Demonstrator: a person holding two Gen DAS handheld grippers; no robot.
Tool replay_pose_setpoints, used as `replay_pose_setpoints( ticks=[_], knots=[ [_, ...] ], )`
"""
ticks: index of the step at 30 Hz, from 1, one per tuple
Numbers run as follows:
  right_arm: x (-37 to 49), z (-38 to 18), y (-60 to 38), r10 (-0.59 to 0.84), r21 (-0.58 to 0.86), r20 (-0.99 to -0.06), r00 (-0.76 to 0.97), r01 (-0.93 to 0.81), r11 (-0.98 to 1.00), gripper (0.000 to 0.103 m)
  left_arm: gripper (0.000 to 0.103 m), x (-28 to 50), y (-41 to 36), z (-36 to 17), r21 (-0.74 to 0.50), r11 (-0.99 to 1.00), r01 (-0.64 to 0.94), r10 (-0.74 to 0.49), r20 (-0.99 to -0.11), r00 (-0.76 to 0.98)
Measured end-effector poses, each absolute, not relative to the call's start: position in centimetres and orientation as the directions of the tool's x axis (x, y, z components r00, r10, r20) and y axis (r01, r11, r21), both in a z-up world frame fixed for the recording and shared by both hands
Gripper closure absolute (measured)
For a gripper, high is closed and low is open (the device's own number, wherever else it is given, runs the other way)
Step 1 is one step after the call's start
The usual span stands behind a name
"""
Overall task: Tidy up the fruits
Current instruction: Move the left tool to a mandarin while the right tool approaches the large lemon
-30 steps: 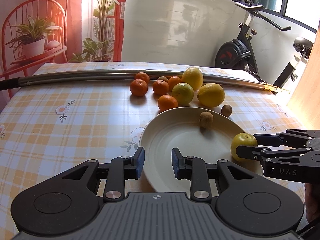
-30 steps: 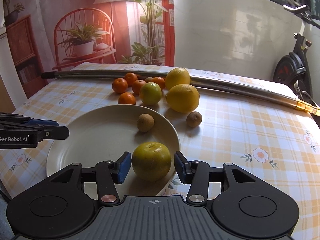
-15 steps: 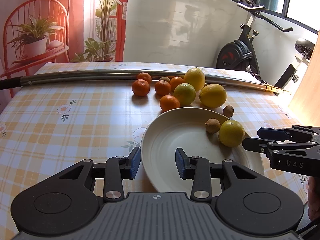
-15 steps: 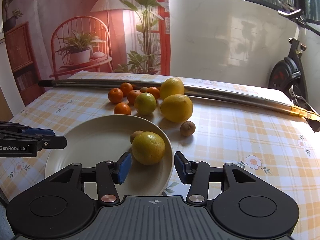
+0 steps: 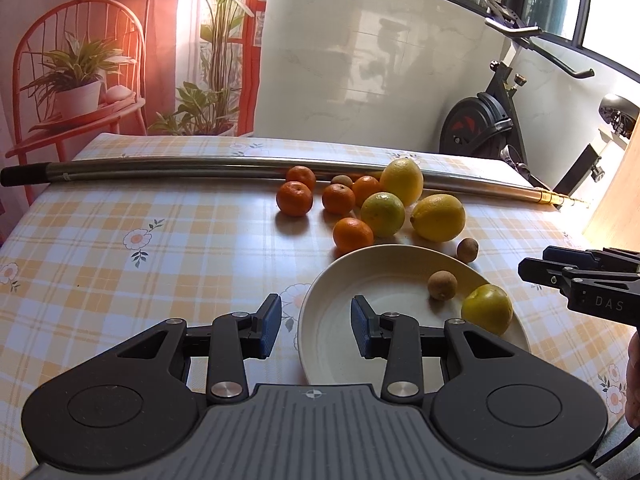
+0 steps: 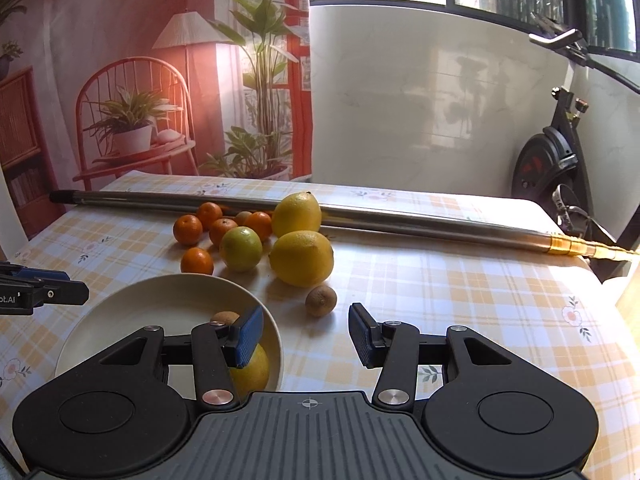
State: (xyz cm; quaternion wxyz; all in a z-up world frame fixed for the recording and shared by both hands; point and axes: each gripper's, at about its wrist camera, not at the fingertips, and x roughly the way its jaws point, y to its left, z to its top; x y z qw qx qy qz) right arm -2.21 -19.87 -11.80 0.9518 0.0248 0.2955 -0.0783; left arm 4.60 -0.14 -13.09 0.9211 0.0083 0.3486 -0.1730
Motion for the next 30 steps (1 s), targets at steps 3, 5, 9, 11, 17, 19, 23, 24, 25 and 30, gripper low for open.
replay_pose_setpoints(
  ticks=[3, 5, 9, 11, 17, 19, 23, 24, 25, 30],
  knots=[
    [-1.6, -11.3, -21.0, -0.151, -0.008, -0.556, 0.817, 0.177, 0.984, 0.059, 0.063, 5.5, -0.1, -12.2, -0.099, 0.942, 0.322, -0.31, -0.629, 0.713],
    [-1.3, -11.0, -21.5, -0.159, -0.012, -0.55, 0.82, 0.182, 0.983, 0.059, 0.063, 6.1, 0.1, -11.7, -0.101, 0.943, 0.316, -0.308, -0.619, 0.722],
    [-0.6, -10.6, -22.6, -0.172, -0.02, -0.541, 0.823, 0.192, 0.981, 0.059, 0.063, 7.5, 0.2, -10.3, -0.099, 0.948, 0.303, -0.3, -0.597, 0.744],
    [-0.2, -10.5, -23.0, -0.174, -0.022, -0.538, 0.825, 0.193, 0.981, 0.059, 0.063, 8.1, 0.2, -9.7, -0.094, 0.948, 0.302, -0.299, -0.585, 0.754],
    [1.6, -9.7, -23.6, -0.176, -0.031, -0.523, 0.834, 0.188, 0.982, 0.059, 0.063, 10.2, 0.5, -8.1, -0.105, 0.951, 0.29, -0.297, -0.565, 0.77],
    [2.2, -9.2, -23.8, -0.173, -0.027, -0.516, 0.839, 0.186, 0.982, 0.059, 0.063, 11.0, 0.7, -7.4, -0.106, 0.954, 0.282, -0.292, -0.56, 0.776],
    [3.6, -8.4, -24.4, -0.166, -0.013, -0.506, 0.846, 0.185, 0.983, 0.059, 0.063, 12.1, 0.8, -6.2, -0.078, 0.957, 0.281, -0.277, -0.543, 0.792],
    [3.9, -8.2, -24.5, -0.166, -0.015, -0.504, 0.847, 0.184, 0.983, 0.059, 0.062, 12.5, 0.8, -5.9, -0.071, 0.957, 0.283, -0.275, -0.541, 0.795],
    [4.2, -8.1, -24.6, -0.167, -0.018, -0.504, 0.847, 0.183, 0.983, 0.059, 0.062, 12.8, 0.8, -5.8, -0.068, 0.956, 0.285, -0.275, -0.542, 0.794],
    [5.3, -8.4, -24.6, -0.153, -0.007, -0.527, 0.836, 0.176, 0.984, 0.059, 0.055, 14.5, 0.2, -6.3, -0.084, 0.945, 0.318, -0.305, -0.585, 0.752]
  ],
)
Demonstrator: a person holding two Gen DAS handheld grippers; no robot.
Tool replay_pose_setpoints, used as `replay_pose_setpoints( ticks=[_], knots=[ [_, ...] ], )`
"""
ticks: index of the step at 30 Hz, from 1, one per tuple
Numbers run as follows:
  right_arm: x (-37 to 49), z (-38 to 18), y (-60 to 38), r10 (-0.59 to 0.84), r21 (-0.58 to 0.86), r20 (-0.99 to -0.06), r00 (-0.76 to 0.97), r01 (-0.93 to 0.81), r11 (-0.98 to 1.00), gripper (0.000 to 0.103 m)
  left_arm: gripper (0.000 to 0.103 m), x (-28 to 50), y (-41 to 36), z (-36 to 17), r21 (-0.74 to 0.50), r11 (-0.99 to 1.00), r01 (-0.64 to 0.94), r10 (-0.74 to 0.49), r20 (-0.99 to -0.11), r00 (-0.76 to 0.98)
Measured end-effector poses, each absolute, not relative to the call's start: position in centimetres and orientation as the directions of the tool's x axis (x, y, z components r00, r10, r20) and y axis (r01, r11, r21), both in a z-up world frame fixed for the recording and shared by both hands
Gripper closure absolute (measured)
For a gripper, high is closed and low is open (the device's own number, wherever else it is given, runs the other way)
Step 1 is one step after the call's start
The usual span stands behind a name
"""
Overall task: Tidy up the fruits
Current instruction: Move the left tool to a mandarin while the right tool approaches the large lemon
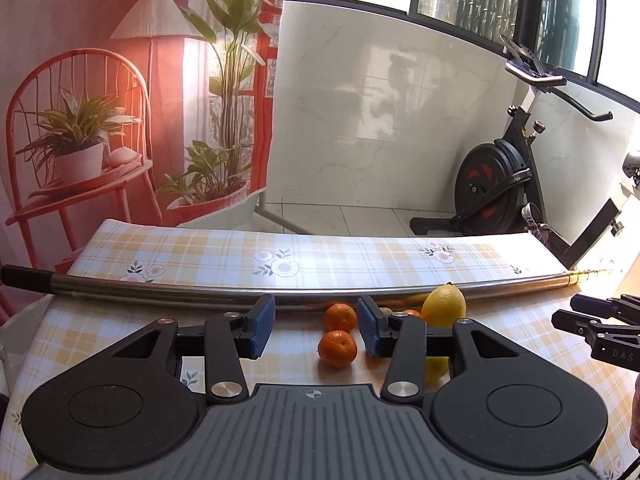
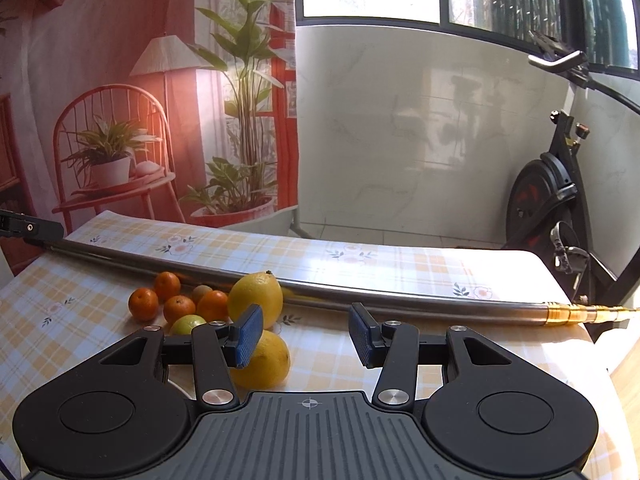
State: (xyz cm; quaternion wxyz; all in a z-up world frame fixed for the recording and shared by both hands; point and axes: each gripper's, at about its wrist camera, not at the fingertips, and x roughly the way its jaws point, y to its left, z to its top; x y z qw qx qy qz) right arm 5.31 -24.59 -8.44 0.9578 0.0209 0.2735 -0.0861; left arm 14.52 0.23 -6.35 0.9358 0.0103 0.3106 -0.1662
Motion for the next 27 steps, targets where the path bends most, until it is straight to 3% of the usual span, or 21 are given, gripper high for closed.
replay_pose_setpoints(
  ticks=[13, 27],
  knots=[
    [6.9, -9.5, -25.7, -0.152, 0.042, -0.587, 0.795, 0.217, 0.975, 0.059, 0.055, 19.5, -3.0, -13.0, 0.009, 0.887, 0.462, -0.319, -0.71, 0.628],
    [8.2, -10.6, -26.6, -0.126, 0.093, -0.62, 0.775, 0.232, 0.968, 0.059, 0.054, 21.7, -3.8, -16.1, -0.002, 0.863, 0.505, -0.343, -0.737, 0.583]
  ],
)
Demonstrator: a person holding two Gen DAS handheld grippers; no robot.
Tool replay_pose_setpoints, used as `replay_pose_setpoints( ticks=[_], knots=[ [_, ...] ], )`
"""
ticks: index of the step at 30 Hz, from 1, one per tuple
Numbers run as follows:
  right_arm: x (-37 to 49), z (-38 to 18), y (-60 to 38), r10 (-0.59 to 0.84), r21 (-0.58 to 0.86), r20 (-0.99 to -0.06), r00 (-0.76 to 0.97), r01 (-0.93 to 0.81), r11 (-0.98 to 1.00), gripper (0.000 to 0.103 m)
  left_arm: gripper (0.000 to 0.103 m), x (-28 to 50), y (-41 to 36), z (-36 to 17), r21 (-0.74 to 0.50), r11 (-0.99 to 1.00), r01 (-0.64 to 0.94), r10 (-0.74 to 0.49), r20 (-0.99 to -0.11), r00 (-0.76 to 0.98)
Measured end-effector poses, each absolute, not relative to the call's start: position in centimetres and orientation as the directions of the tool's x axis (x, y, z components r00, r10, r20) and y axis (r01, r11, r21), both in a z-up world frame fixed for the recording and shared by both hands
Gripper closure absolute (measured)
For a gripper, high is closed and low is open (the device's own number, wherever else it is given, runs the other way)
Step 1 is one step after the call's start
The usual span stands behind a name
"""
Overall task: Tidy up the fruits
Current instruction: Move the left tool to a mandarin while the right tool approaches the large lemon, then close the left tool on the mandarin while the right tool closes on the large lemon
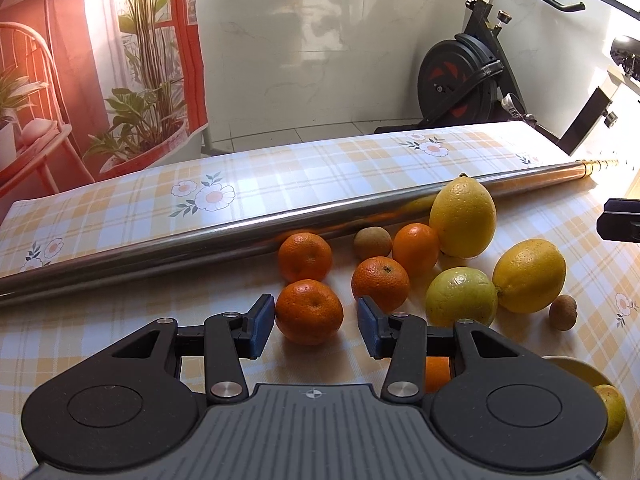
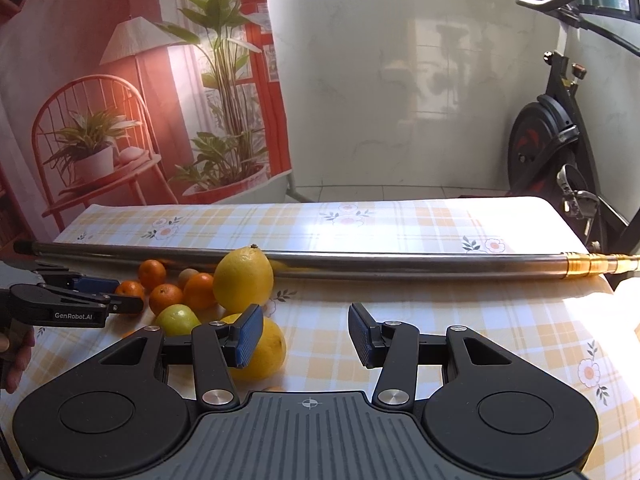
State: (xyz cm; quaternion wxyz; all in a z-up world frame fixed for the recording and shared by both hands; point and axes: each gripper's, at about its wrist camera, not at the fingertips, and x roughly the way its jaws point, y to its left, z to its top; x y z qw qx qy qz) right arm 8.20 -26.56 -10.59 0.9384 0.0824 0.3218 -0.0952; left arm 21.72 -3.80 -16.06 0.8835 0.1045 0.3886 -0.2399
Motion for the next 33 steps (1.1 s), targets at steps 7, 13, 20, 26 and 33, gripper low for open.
replay_pose_setpoints(
  ticks=[7, 13, 20, 26, 33],
  knots=[
    [8.3, -10.7, -26.5, -0.128, 0.089, -0.624, 0.771, 0.233, 0.968, 0.059, 0.015, 21.3, -3.7, -15.7, 0.053, 0.881, 0.47, -0.3, -0.705, 0.642],
    [8.4, -10.7, -26.4, -0.121, 0.093, -0.629, 0.768, 0.229, 0.969, 0.059, 0.015, 21.7, -4.0, -15.7, 0.084, 0.88, 0.468, -0.263, -0.732, 0.628],
    [8.6, -10.9, -26.4, -0.111, 0.096, -0.636, 0.763, 0.221, 0.97, 0.059, 0.033, 21.2, -4.1, -15.8, 0.108, 0.873, 0.476, -0.264, -0.716, 0.647],
    [9.0, -11.4, -26.1, -0.084, 0.096, -0.657, 0.75, 0.193, 0.977, 0.058, 0.066, 21.1, -4.2, -15.4, 0.055, 0.871, 0.488, -0.311, -0.706, 0.636],
    [10.2, -12.0, -25.4, -0.038, 0.082, -0.69, 0.723, 0.131, 0.988, 0.057, 0.087, 20.7, -3.7, -14.8, 0.018, 0.876, 0.482, -0.339, -0.687, 0.643]
  ],
)
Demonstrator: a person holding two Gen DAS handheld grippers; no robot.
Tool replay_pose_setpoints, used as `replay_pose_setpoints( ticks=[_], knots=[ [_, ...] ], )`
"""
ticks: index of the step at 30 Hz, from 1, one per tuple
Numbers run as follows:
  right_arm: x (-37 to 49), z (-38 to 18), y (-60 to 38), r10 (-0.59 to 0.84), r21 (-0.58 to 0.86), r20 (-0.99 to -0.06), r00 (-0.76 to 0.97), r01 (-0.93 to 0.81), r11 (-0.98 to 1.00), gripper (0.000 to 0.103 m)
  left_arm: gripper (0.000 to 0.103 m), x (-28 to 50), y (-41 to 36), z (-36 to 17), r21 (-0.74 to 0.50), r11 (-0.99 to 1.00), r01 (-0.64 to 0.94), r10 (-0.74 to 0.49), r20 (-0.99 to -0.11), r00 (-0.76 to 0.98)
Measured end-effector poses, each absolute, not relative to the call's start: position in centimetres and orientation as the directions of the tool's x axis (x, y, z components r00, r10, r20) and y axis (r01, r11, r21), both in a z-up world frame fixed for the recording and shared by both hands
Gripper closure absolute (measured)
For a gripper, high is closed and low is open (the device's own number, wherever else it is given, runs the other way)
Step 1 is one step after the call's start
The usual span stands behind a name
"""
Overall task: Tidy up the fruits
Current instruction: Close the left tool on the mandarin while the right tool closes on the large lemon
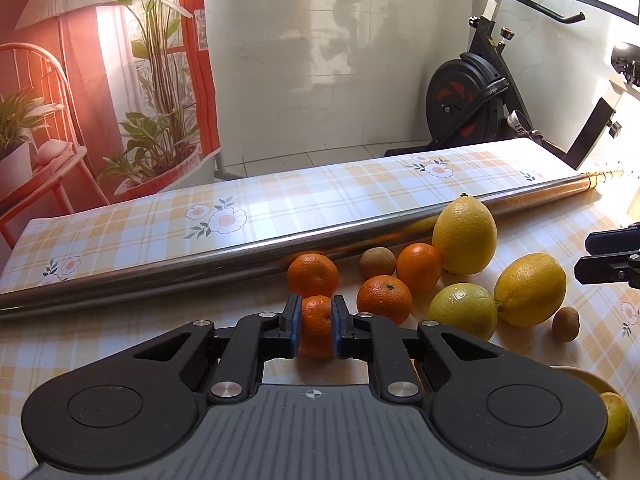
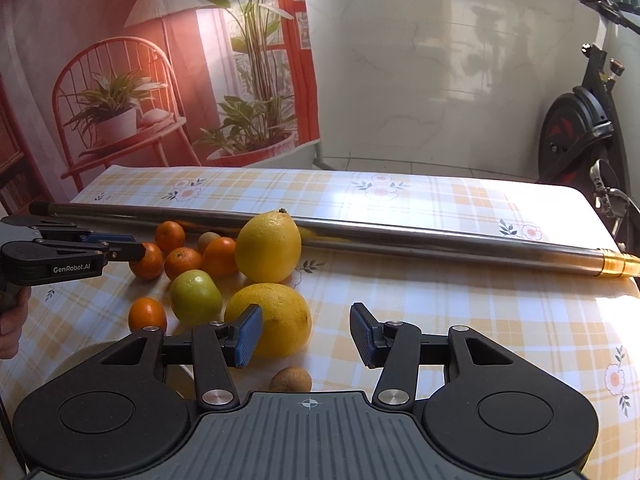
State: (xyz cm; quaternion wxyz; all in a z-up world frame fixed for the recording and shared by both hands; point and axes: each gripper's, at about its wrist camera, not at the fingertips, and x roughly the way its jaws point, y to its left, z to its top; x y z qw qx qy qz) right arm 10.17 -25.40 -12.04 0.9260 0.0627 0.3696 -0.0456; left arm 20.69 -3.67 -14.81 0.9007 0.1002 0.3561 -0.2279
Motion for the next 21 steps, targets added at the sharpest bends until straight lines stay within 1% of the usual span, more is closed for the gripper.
replay_pose_setpoints(
  ticks=[2, 3, 5, 6, 7, 12, 21],
  knots=[
    [10.5, -12.1, -25.2, -0.035, 0.074, -0.695, 0.718, 0.12, 0.99, 0.057, 0.087, 20.7, -3.5, -14.9, 0.01, 0.879, 0.477, -0.338, -0.691, 0.639],
    [10.6, -12.1, -25.0, -0.034, 0.071, -0.695, 0.718, 0.116, 0.991, 0.057, 0.085, 20.6, -3.5, -15.0, 0.019, 0.881, 0.473, -0.329, -0.694, 0.641],
    [10.7, -11.9, -24.8, -0.033, 0.072, -0.692, 0.722, 0.114, 0.991, 0.057, 0.077, 20.6, -3.5, -15.1, 0.011, 0.88, 0.475, -0.333, -0.7, 0.632],
    [10.7, -11.8, -24.8, -0.032, 0.073, -0.69, 0.723, 0.113, 0.991, 0.057, 0.068, 20.7, -3.4, -15.2, -0.002, 0.879, 0.477, -0.34, -0.704, 0.623],
    [10.7, -11.8, -24.7, -0.032, 0.073, -0.689, 0.724, 0.113, 0.991, 0.057, 0.064, 20.8, -3.3, -15.3, -0.015, 0.878, 0.478, -0.347, -0.709, 0.615],
    [10.7, -12.0, -24.9, -0.028, 0.079, -0.694, 0.719, 0.114, 0.99, 0.057, 0.062, 21.2, -3.6, -15.9, -0.001, 0.882, 0.472, -0.329, -0.718, 0.613],
    [10.8, -12.7, -25.0, -0.019, 0.086, -0.709, 0.705, 0.114, 0.99, 0.056, 0.062, 21.3, -4.3, -16.1, 0.039, 0.88, 0.474, -0.306, -0.715, 0.628]
  ],
)
